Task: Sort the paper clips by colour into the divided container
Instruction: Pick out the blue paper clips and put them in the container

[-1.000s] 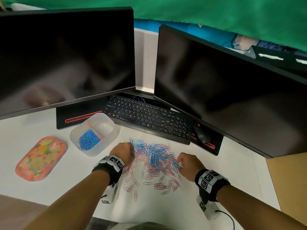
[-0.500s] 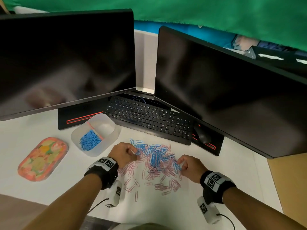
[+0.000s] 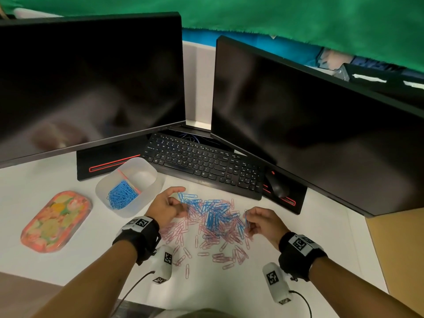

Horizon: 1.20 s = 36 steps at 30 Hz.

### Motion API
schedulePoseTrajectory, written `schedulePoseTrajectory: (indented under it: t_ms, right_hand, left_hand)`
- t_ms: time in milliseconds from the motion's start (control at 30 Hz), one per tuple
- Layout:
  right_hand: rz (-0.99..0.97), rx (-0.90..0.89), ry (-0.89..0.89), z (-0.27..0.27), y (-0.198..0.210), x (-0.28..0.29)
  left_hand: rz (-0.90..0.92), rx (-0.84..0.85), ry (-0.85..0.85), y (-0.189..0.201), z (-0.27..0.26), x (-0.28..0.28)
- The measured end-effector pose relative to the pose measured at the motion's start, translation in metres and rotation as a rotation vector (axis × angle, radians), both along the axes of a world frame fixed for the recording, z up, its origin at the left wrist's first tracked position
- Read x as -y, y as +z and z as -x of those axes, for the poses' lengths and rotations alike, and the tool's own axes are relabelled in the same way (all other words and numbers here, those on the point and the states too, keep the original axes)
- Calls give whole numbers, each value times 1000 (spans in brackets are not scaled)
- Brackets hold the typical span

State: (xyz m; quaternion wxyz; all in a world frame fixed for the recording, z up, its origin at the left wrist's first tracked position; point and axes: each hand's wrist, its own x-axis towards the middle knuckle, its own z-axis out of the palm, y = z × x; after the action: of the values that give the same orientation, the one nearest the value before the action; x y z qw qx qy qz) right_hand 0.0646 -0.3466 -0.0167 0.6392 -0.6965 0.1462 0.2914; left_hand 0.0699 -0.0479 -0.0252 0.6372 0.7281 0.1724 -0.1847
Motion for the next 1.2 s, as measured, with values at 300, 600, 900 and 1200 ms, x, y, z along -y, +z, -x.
schedulePoseTrajectory:
  t_ms: [300,600,900,1200]
  right_hand:
    - [-173,-126,-216,-3,-1,1]
    - [704,111,230,5,-14,-1]
    - [840,294,329,4,-15,-23]
    - [842,199,458,-1,-22,-13]
  left_hand:
    - [240,-140,301,5,-9,-1]
    - [-477,-112,93,-15,-26,-3]
    - [-825,-180,-184,-9,-43,20]
    - [-810,-194,-219,-7,-46,15]
